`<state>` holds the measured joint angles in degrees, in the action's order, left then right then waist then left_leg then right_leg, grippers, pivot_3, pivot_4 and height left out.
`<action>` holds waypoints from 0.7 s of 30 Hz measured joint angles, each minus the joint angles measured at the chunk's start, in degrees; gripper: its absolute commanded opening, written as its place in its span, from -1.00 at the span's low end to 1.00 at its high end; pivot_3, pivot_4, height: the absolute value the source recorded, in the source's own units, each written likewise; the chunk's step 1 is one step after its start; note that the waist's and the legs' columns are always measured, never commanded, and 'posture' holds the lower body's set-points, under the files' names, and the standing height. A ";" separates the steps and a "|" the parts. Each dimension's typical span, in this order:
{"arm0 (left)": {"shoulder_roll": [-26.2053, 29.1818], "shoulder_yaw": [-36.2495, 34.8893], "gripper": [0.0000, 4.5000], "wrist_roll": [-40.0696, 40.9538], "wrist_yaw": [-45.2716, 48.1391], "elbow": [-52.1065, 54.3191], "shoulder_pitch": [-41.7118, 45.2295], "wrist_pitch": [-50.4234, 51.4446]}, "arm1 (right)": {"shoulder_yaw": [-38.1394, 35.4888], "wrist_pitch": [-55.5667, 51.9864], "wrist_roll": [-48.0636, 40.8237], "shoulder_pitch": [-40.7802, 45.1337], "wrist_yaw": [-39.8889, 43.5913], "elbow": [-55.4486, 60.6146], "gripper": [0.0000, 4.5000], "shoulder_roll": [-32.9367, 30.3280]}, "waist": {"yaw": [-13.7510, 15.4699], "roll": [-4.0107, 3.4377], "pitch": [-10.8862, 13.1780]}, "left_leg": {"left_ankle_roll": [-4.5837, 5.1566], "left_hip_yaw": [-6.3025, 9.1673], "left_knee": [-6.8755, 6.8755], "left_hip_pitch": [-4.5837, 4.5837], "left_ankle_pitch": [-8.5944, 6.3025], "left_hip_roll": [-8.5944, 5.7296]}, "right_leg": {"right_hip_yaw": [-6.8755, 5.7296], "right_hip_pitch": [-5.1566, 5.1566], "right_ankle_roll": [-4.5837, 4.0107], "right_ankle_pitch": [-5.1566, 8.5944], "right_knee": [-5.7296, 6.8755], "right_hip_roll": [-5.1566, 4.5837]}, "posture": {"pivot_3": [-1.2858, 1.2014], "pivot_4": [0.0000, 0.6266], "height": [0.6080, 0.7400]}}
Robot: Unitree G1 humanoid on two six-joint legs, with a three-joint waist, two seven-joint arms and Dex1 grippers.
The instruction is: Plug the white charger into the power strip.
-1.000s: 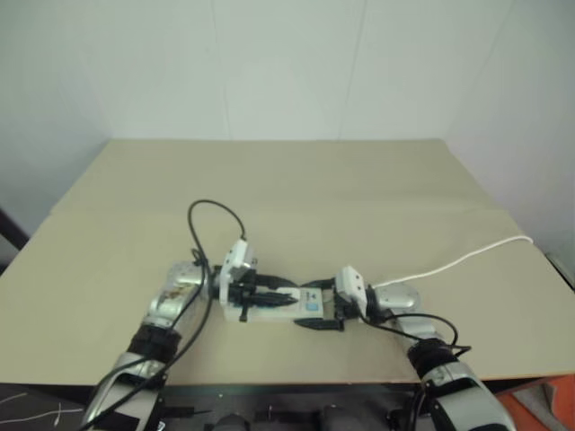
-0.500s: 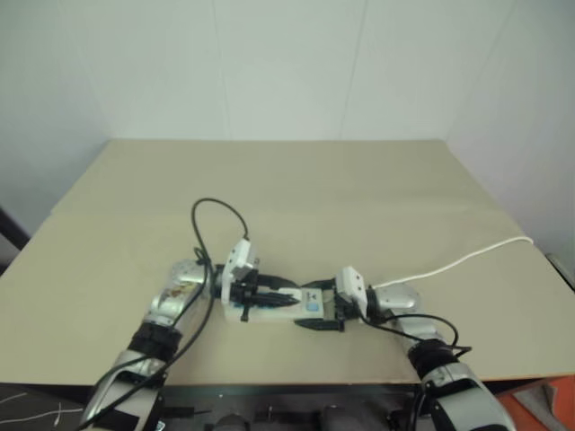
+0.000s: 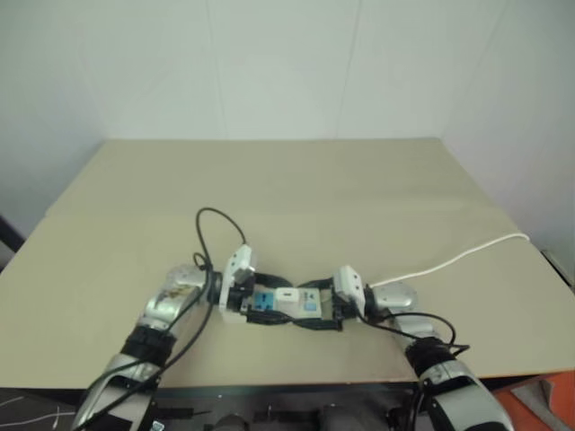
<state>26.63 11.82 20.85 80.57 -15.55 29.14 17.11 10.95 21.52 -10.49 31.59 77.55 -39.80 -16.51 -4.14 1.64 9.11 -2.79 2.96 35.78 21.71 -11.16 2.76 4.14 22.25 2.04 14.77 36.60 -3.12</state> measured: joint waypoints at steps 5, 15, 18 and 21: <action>2.17 -2.93 1.00 2.59 -1.97 6.26 -3.32 3.32 | -0.15 0.71 -0.07 1.11 0.67 -1.08 0.55 0.18 | -0.01 0.21 0.46 | 0.00 0.02 0.00 0.11 0.00 0.02 | 0.00 0.14 0.01 -0.01 0.11 0.01 | 0.03 -0.52 1.00; 13.06 -13.65 1.00 12.27 -2.14 23.11 -10.89 9.36 | -0.16 1.75 0.19 1.74 2.05 -1.25 0.98 -0.91 | 0.31 0.36 0.69 | 0.00 -0.01 0.01 0.36 0.00 0.04 | -0.02 0.34 -0.01 -0.01 0.04 -0.02 | 0.03 -0.52 1.00; 14.71 -16.58 1.00 13.40 -3.74 25.39 -13.27 9.45 | -0.45 3.19 0.19 1.75 1.66 -1.19 0.98 -2.37 | 0.61 0.36 0.88 | 0.00 -0.02 0.01 0.49 0.00 0.02 | -0.02 0.47 -0.01 0.00 0.05 -0.06 | 0.03 -0.52 1.00; 16.35 -20.00 1.00 14.84 -5.35 27.91 -16.41 9.45 | -1.65 3.07 -0.18 1.54 1.84 -0.41 0.98 -6.27 | 1.13 0.35 0.98 | 0.00 -0.07 0.03 0.84 0.01 -0.02 | -0.01 0.81 0.00 -0.01 0.04 -0.11 | 0.03 -0.52 1.00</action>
<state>42.98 -8.18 35.69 75.22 12.36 12.73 26.56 9.30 24.59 -10.66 33.13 79.39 -40.21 -22.78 -3.01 1.99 10.09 -2.78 2.89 35.81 22.55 -11.16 2.74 4.14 23.06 2.03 14.76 36.63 -3.23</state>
